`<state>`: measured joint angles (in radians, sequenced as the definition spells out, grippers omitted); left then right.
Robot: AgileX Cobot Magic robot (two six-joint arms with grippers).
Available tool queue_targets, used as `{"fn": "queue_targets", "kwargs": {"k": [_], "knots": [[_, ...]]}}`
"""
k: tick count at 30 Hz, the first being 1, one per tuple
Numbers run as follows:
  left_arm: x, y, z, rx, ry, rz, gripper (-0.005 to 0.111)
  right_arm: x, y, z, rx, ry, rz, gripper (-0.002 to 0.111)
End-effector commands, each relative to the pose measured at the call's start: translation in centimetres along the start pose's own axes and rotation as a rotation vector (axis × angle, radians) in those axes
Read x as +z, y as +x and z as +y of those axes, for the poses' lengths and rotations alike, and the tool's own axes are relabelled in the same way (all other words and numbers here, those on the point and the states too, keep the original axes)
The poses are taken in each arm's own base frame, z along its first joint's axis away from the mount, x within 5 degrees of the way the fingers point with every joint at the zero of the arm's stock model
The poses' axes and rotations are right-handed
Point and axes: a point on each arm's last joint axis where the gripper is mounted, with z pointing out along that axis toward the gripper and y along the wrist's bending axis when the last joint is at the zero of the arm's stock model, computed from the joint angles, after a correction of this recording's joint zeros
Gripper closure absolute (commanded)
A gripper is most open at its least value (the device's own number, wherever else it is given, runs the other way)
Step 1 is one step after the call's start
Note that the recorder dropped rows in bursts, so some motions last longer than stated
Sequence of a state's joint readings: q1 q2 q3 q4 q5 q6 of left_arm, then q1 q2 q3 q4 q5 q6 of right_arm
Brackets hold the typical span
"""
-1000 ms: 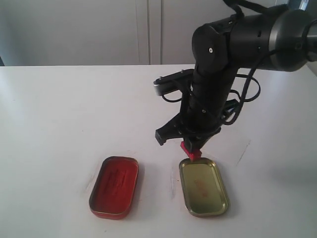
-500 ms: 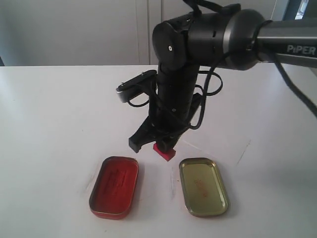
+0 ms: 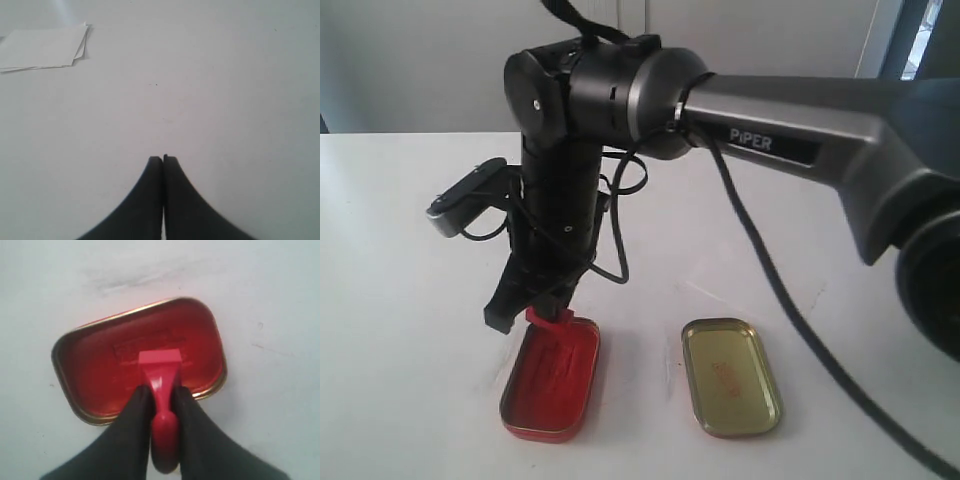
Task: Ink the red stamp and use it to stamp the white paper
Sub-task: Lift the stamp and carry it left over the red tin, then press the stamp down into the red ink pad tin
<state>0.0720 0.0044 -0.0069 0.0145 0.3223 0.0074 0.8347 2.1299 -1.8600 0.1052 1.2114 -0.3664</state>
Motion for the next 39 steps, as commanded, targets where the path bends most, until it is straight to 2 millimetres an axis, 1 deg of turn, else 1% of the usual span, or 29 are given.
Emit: {"fn": "queue_targets", "kwargs": {"k": [1, 5, 7, 9, 17, 22, 25, 28, 32, 39], "knots": [[0.1, 0.3, -0.1, 0.002, 0.009, 0.011, 0.107, 0.8, -1.5, 0.5, -0.065, 0.006, -0.011, 0.108], [0.1, 0.3, -0.1, 0.002, 0.009, 0.011, 0.107, 2.0, -2.2, 0.5, -0.082, 0.006, -0.004, 0.108], [0.1, 0.3, -0.1, 0.002, 0.009, 0.011, 0.107, 2.8, -2.3, 0.3, -0.087, 0.019, 0.013, 0.108], [0.1, 0.3, -0.1, 0.002, 0.009, 0.011, 0.107, 3.0, -2.2, 0.1, -0.091, 0.028, 0.022, 0.108], [0.1, 0.3, -0.1, 0.002, 0.009, 0.011, 0.107, 2.9, -2.2, 0.0, -0.076, 0.041, 0.024, 0.108], [0.1, 0.3, -0.1, 0.002, 0.009, 0.011, 0.107, 3.0, -1.7, 0.2, -0.049, 0.036, 0.039, 0.108], [0.1, 0.3, -0.1, 0.002, 0.009, 0.011, 0.107, 2.3, -1.6, 0.3, -0.04, 0.039, 0.031, 0.108], [0.1, 0.3, -0.1, 0.002, 0.009, 0.011, 0.107, 1.9, -0.9, 0.5, -0.033, 0.034, 0.042, 0.108], [0.1, 0.3, -0.1, 0.002, 0.009, 0.011, 0.107, 2.1, -0.1, 0.8, -0.031, 0.024, 0.07, 0.108], [0.1, 0.3, -0.1, 0.002, 0.009, 0.011, 0.107, 2.4, -0.1, 0.8, -0.029, 0.019, 0.075, 0.108]]}}
